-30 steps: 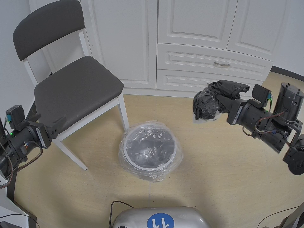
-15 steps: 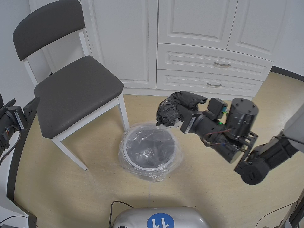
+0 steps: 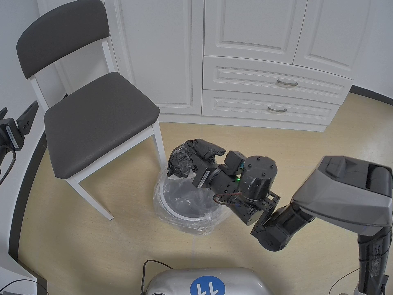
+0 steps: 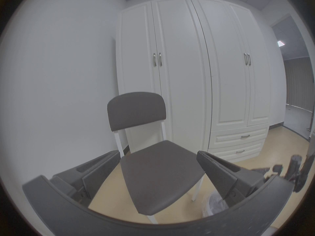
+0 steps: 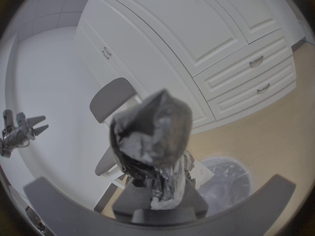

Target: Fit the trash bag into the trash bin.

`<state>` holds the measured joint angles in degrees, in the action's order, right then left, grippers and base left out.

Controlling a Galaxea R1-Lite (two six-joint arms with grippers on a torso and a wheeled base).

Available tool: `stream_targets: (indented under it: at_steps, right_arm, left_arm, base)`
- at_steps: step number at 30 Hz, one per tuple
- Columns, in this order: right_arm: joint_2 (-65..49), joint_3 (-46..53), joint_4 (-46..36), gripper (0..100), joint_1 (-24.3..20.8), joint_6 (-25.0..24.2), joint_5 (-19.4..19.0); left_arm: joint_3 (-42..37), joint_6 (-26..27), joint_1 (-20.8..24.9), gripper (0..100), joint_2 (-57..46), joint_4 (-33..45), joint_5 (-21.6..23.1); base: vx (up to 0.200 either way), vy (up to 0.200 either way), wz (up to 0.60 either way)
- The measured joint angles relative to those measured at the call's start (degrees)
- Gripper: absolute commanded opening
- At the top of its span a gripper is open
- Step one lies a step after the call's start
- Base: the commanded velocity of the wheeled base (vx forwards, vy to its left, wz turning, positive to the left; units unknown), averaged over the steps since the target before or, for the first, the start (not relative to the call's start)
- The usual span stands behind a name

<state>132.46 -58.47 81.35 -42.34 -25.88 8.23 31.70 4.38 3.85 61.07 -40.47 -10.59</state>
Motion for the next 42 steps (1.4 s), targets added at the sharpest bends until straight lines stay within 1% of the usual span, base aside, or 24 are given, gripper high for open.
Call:
stream_targets:
  at_steps: [5, 12, 19, 24, 28, 34, 39, 42]
  right_arm:
    - [5.0, -1.2, 1.7, 0, 0.6, -1.1, -0.4]
    - [11.1, -3.9, 1.5, 0, 1.6, -1.3, -0.5]
    - [13.9, -4.1, -2.8, 0, 2.2, -0.9, -0.5]
    - [15.9, -5.4, -3.2, 0, 3.2, -0.9, -0.5]
    - [18.1, -7.6, -3.4, 0, 3.8, -0.9, -0.3]
    - [21.9, -13.6, -3.4, 0, 3.8, -1.3, 0.6]
    - [24.8, -17.9, -3.1, 0, 3.8, -1.5, 1.3]
    - [26.0, -19.5, -3.1, 0, 3.8, -1.5, 1.4]
  left_arm:
    - [0.1, 0.1, 0.0, 100, 0.1, -3.5, 0.1]
    - [0.1, 0.1, -0.1, 100, -0.2, -4.3, 0.1]
    - [0.1, -0.1, -0.1, 100, -0.3, -4.3, 0.2]
    - [0.0, -0.1, 0.0, 100, -0.2, -4.3, 0.3]
    - [0.0, 0.0, 0.0, 100, -0.2, -4.3, 0.2]
    - [-0.2, 0.3, -0.1, 100, 0.2, -4.3, 0.1]
    - [-0.4, 2.4, -2.1, 100, 1.0, -3.6, -0.2]
    - [-0.7, 4.3, -4.7, 100, 1.4, -3.8, -0.2]
  base:
    - [0.0, 0.0, 0.0]
    - [0.0, 0.0, 0.0]
    - [0.0, 0.0, 0.0]
    - [0.0, 0.0, 0.0]
    - [0.0, 0.0, 0.0]
    - [0.0, 0.0, 0.0]
    - [0.0, 0.0, 0.0]
    - [0.0, 0.0, 0.0]
